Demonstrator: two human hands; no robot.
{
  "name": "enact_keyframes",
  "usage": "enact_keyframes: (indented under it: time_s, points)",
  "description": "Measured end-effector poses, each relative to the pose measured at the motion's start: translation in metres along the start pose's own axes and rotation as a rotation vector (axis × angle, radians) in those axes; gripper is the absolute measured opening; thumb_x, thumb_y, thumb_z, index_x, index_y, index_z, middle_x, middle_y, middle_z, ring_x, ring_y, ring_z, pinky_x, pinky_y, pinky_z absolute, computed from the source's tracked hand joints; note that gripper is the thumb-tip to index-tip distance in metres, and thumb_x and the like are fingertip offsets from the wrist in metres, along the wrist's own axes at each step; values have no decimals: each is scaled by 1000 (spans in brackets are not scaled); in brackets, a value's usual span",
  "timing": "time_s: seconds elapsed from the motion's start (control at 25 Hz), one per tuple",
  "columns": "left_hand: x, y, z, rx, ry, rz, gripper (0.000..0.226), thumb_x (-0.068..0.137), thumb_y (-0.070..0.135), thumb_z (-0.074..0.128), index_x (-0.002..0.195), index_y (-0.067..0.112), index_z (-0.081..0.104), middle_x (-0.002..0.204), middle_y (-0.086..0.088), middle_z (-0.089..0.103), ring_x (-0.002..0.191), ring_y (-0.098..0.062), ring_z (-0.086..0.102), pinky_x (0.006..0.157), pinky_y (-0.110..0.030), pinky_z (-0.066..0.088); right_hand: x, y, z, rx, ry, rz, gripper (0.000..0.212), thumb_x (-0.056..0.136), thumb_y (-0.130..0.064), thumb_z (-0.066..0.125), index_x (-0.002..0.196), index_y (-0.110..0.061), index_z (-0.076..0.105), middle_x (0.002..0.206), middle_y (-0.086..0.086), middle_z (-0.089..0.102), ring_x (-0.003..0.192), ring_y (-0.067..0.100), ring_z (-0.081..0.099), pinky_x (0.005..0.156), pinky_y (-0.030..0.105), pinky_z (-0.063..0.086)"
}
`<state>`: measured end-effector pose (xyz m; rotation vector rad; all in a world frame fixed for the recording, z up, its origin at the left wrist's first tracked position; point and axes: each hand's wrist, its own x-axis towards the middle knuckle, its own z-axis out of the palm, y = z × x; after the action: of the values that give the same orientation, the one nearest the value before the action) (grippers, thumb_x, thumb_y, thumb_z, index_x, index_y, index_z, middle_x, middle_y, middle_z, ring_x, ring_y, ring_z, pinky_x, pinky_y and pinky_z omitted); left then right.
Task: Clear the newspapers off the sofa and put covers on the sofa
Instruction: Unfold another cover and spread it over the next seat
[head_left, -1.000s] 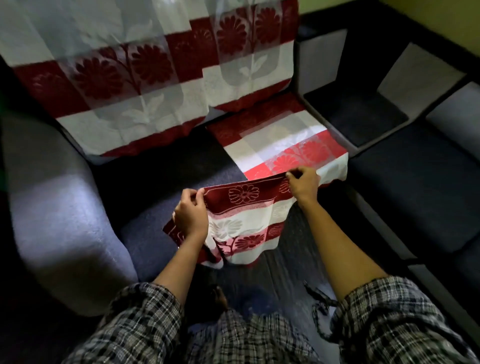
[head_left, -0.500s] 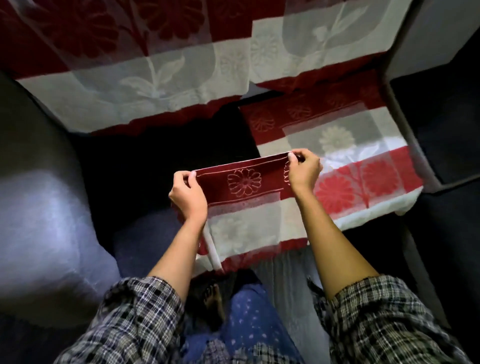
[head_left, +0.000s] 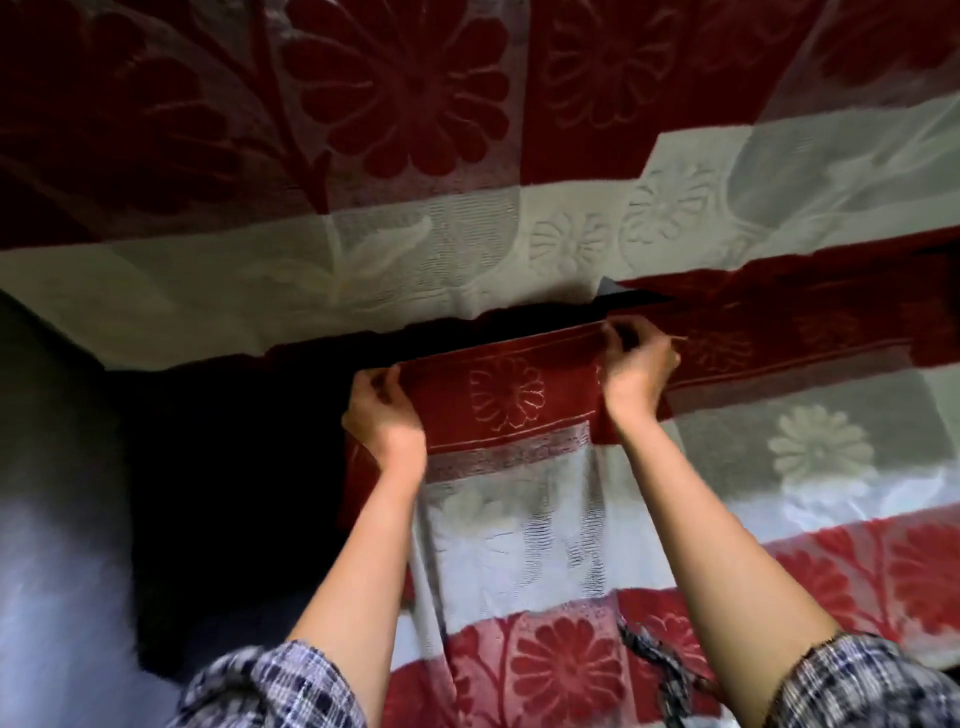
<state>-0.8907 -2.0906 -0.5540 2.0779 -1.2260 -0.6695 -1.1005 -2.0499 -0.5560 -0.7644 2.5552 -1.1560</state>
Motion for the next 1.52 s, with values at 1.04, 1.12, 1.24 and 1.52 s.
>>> enact_keyframes:
  time_s: [1.04,1.12,1.24,1.52]
  points:
    - [-17,-39,100,715,-578,355,61,98,40,31,149,17,7,158,-8,5,145,-24,-1,116,-44,-3,-31,96,69,-536,-469,-425,64,95,-46,22,147,-8,22,156,13,10,144,27,2,116,47,2]
    - [-21,-47,94,632,-530,471,58,97,32,33,148,11,15,156,-14,12,145,-28,6,116,-43,0,-33,93,65,-490,-444,-419,62,96,-44,22,146,-7,24,155,13,11,143,23,0,116,44,-1]
    - [-43,-64,82,493,-698,724,55,90,26,32,141,5,36,149,-18,29,140,-34,24,114,-45,12,-60,97,55,-465,-362,-364,55,96,-34,28,139,-2,37,150,19,26,141,29,16,115,46,11]
    - [-69,-131,23,515,-949,897,62,81,25,26,136,1,43,145,-20,38,137,-33,31,116,-37,13,-209,129,31,-531,-258,-135,52,90,-25,32,134,1,43,143,22,39,134,34,36,110,49,27]
